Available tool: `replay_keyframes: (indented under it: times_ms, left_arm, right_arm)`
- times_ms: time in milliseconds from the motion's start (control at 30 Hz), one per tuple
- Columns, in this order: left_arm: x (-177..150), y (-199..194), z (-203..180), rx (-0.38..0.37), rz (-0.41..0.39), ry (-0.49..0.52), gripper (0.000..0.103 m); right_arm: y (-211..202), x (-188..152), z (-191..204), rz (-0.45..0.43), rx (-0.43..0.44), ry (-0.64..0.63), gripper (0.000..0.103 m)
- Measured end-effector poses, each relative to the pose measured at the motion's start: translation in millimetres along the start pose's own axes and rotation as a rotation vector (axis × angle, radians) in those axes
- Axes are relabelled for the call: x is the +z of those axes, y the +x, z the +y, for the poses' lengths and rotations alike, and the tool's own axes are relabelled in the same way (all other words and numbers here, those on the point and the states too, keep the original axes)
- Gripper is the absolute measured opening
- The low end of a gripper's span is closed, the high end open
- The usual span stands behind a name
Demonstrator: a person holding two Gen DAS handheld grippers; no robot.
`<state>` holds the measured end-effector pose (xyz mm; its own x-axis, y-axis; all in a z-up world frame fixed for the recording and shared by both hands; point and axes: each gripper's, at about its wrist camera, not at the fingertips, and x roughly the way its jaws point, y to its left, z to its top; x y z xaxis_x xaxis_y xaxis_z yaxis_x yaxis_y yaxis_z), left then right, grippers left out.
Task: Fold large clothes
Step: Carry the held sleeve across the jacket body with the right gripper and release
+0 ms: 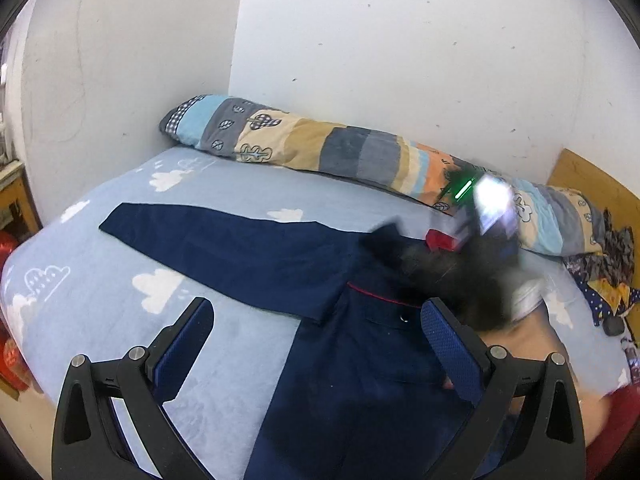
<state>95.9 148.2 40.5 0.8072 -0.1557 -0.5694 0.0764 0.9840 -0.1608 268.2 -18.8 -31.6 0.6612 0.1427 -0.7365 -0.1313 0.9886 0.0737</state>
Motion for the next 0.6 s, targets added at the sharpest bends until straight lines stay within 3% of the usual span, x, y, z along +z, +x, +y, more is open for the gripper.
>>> replay_keyframes:
  times_ms: [100,133,200,300,400,467,600]
  left_arm:
    - [-0.3,1.3,0.3,-0.008,0.007,-0.002,0.103]
    - [-0.8,0.8,-0.7,-0.011,0.009,-0.003,0.103]
    - [-0.9,0.0,-2.3,-0.021,0.009,-0.001,0.103]
    - [-0.8,-1.4,-3.7,-0.023,0.001,0.000,0.103]
    - [-1.0,-0.8,-5.2,-0.019,0.003,-0.005,0.103]
    - [-1.3,1.5,-6.1,-0.024,0.009,-0.012,0.103]
    - [-1.9,5.2,-10.4,-0.018,0.015,-0.004,0.103]
  right_arm:
    - [42.6,-29.4,11.4,0.079,-0.062,-0.020,0.016]
    - [49.0,-35.8,12.6,0.108,-0.063,-0.019,0.037]
    - [63.7,-47.7,10.7,0.196,-0.008,-0.017,0.054]
    - [33.3,-44.8,8.2,0.128,0.080,-0.024,0.054]
    - [-17.1,-32.8,-17.2,-0.012,0.148,0.022,0.078]
    - [-36.4,-25.9,-43.1,-0.067,0.114,0.060,0.080]
    - [-36.3,-29.3,-120.1,-0.043,-0.131,0.151,0.080]
